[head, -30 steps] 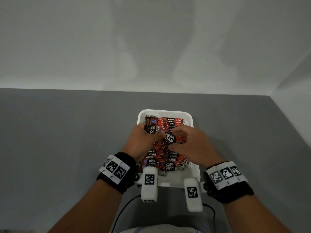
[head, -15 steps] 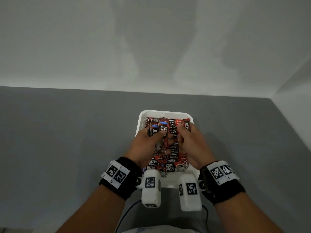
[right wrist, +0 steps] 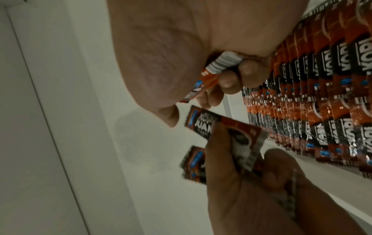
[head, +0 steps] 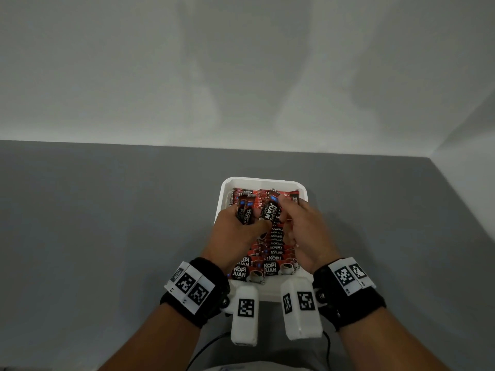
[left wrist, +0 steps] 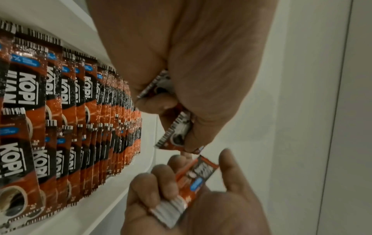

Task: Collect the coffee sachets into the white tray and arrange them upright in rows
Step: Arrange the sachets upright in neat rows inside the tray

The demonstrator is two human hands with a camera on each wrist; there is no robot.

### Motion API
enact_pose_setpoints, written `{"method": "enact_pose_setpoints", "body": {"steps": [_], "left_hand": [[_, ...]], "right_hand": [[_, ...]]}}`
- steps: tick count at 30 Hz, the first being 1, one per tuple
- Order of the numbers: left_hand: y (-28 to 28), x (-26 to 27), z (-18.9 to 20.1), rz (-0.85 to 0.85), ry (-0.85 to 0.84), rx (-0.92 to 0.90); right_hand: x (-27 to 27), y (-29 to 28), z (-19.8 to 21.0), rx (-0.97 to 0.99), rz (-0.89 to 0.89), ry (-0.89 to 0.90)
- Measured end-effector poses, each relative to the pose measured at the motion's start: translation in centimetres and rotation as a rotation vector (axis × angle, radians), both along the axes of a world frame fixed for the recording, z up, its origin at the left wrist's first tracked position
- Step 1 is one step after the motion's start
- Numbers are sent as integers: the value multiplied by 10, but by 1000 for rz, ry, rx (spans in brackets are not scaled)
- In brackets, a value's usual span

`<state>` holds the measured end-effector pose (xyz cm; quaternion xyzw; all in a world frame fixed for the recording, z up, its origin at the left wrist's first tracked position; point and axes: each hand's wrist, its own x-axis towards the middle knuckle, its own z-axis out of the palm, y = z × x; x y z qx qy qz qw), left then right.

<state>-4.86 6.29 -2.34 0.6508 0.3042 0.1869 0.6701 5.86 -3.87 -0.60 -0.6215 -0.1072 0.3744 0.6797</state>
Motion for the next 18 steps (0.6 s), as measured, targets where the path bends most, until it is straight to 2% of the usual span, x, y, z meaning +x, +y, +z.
{"method": "enact_pose_setpoints", "body": {"steps": [3,6,8,11,13,15,18], "left_hand": [[-2,6,-5,-39,2,81],[-6,8,-6,-102,-31,38],[-9,7,-2,-114,-68,-110],[-6,6,0,-34,-89,-449],[0,6,-2,3,-79,-549],[0,3,1,-1,-75,-532],[-5,-2,9,-87,-17,-312]], "right_hand": [[-6,8,-6,-40,128,13],[-11,19,-7,-144,107,-7],[-10,21,-2,-155,84,-2],[-2,19,2,-152,47,35],[3,13,3,-127,-25,81],[4,8,4,-110,-40,101],[-1,5,1,-53,50,56]]}}
